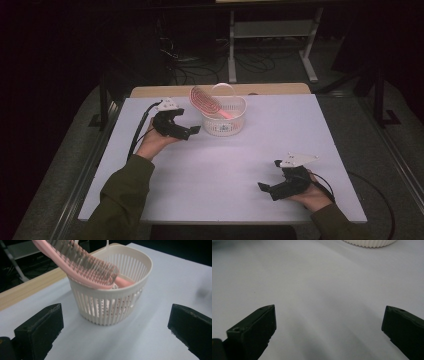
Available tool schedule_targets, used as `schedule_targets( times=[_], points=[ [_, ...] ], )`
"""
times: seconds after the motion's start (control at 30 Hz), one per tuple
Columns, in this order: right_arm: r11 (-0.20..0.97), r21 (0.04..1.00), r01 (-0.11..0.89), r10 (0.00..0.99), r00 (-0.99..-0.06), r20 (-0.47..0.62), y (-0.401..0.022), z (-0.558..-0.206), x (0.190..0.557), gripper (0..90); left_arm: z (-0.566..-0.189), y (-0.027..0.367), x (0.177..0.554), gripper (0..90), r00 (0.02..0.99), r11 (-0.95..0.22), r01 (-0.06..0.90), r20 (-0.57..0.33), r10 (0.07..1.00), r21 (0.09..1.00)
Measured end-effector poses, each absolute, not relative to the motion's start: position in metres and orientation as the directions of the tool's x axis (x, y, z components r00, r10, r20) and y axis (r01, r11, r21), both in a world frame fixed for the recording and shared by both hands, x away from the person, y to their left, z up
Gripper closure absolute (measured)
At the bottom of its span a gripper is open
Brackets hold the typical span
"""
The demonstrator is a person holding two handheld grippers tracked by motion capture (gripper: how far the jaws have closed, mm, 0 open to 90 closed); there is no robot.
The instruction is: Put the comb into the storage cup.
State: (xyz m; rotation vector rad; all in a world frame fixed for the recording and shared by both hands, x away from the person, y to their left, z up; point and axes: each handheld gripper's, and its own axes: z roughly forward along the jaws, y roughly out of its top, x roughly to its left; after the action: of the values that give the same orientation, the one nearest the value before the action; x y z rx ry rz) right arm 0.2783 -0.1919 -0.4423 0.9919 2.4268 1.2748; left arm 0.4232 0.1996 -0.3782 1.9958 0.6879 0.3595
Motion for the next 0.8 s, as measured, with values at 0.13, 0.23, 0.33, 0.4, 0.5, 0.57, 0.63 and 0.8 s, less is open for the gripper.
schedule_targets(
  times=[0.13, 0.23, 0.33, 0.4, 0.5, 0.57, 0.63, 0.8],
  points=[
    [0.396, 0.795, 0.460, 0.657, -0.746, 0.104, -0.191, -0.442, 0.278, 0.0, -0.383, 0.203, 0.415, 0.0, 0.800, -0.380, 0.325, -0.037, 0.599, 0.866],
    [0.393, 0.797, 0.458, 0.659, -0.745, 0.103, -0.192, -0.442, 0.278, 0.0, -0.386, 0.204, 0.411, 0.0, 0.801, -0.378, 0.328, -0.042, 0.598, 0.866],
    [0.395, 0.795, 0.460, 0.660, -0.744, 0.102, -0.191, -0.442, 0.278, 0.0, -0.388, 0.206, 0.407, 0.0, 0.800, -0.379, 0.327, -0.040, 0.598, 0.865],
    [0.396, 0.795, 0.460, 0.661, -0.744, 0.101, -0.191, -0.443, 0.278, 0.0, -0.390, 0.206, 0.403, 0.0, 0.801, -0.379, 0.328, -0.042, 0.598, 0.865],
    [0.395, 0.794, 0.461, 0.662, -0.743, 0.102, -0.192, -0.443, 0.278, 0.0, -0.392, 0.207, 0.399, 0.0, 0.807, -0.394, 0.327, -0.036, 0.589, 0.859],
    [0.393, 0.795, 0.462, 0.662, -0.742, 0.103, -0.192, -0.443, 0.278, 0.0, -0.393, 0.207, 0.395, 0.0, 0.809, -0.401, 0.325, -0.032, 0.587, 0.856],
    [0.393, 0.796, 0.461, 0.662, -0.742, 0.103, -0.192, -0.443, 0.278, 0.0, -0.394, 0.209, 0.391, 0.0, 0.811, -0.403, 0.328, -0.036, 0.583, 0.855],
    [0.392, 0.797, 0.459, 0.664, -0.741, 0.100, -0.194, -0.442, 0.278, 0.0, -0.396, 0.212, 0.378, 0.0, 0.820, -0.421, 0.331, -0.036, 0.571, 0.845]
  ],
)
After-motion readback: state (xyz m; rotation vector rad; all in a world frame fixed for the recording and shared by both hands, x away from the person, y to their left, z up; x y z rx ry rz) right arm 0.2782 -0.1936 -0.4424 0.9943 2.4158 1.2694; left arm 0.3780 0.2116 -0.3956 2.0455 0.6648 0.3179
